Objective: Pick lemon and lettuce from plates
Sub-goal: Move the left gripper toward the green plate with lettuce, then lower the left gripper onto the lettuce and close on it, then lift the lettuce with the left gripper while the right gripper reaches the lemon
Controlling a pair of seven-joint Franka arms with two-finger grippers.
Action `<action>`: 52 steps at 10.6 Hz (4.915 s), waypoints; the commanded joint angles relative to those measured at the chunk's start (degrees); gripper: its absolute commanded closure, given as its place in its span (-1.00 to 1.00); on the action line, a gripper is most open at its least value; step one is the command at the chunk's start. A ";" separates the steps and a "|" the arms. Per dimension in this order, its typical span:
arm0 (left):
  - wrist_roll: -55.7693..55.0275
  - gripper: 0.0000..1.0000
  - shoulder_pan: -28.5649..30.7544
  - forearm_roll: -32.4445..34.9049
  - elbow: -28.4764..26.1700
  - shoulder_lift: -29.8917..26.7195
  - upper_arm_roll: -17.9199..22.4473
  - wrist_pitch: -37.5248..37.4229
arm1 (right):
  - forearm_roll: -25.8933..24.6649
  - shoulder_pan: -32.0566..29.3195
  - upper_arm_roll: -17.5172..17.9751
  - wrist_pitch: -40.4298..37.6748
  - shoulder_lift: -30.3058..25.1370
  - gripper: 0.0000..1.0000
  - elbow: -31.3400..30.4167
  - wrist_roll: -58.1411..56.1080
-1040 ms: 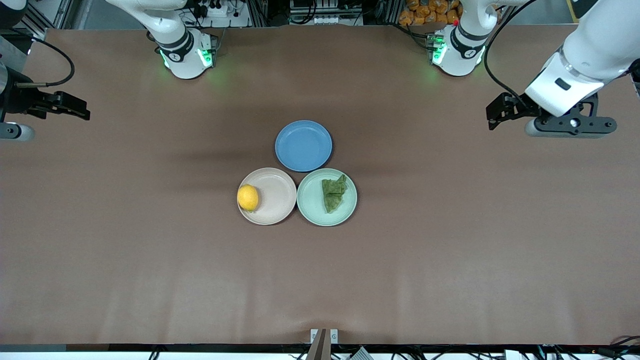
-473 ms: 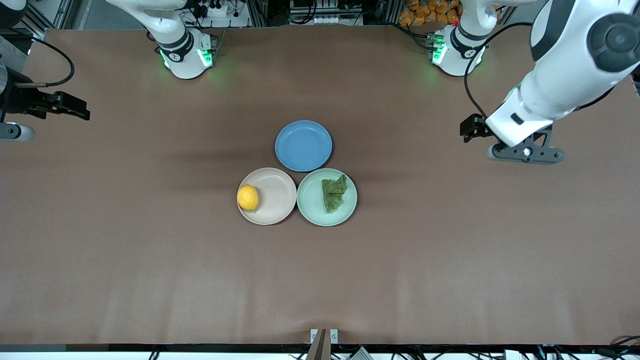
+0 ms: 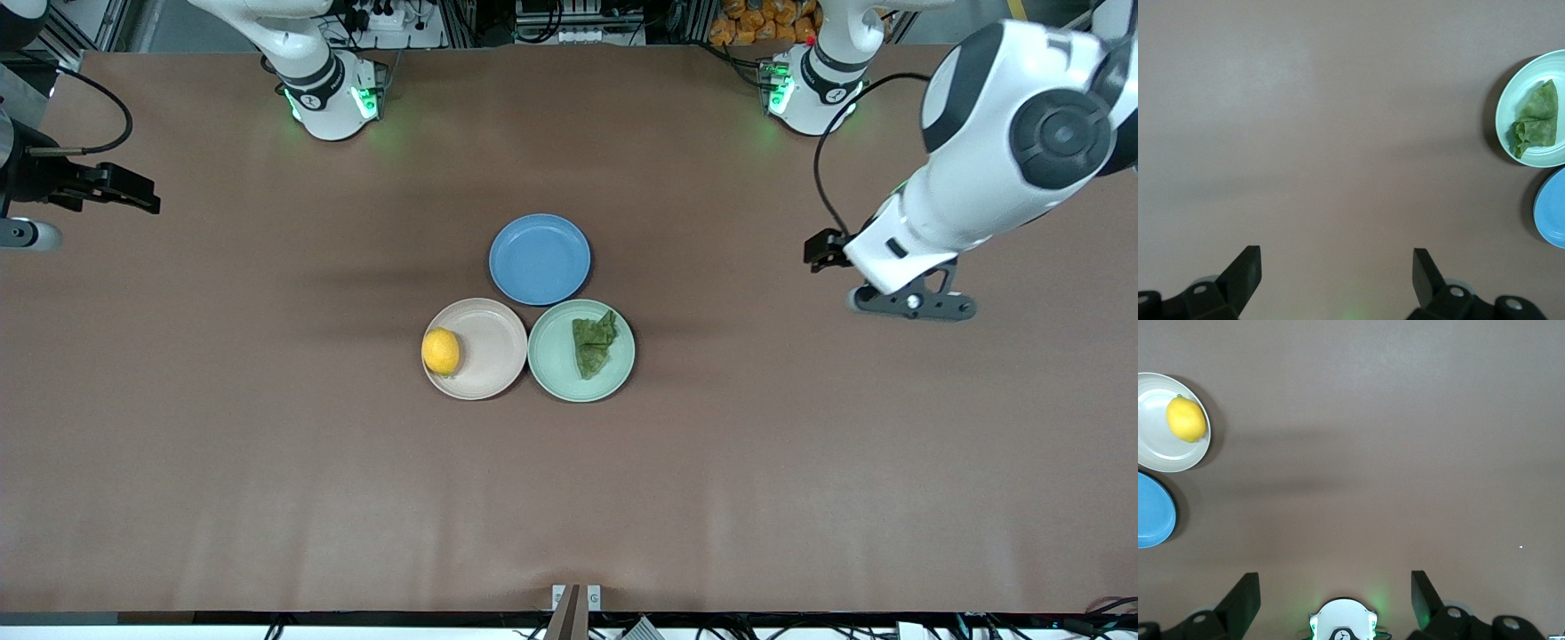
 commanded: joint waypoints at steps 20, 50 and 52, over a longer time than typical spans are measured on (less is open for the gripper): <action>-44.50 -1.00 -25.39 6.18 7.70 30.13 0.58 36.60 | 0.74 -0.10 -0.12 1.94 -0.80 -1.00 -0.96 -0.50; -49.61 -0.87 -28.91 11.46 7.70 38.93 1.54 44.17 | 5.13 24.60 -0.29 47.36 29.07 -1.00 -11.24 3.18; -51.18 0.79 -28.91 11.46 7.62 39.02 1.63 44.35 | 4.95 25.65 -0.29 48.86 30.04 -1.00 -11.33 3.71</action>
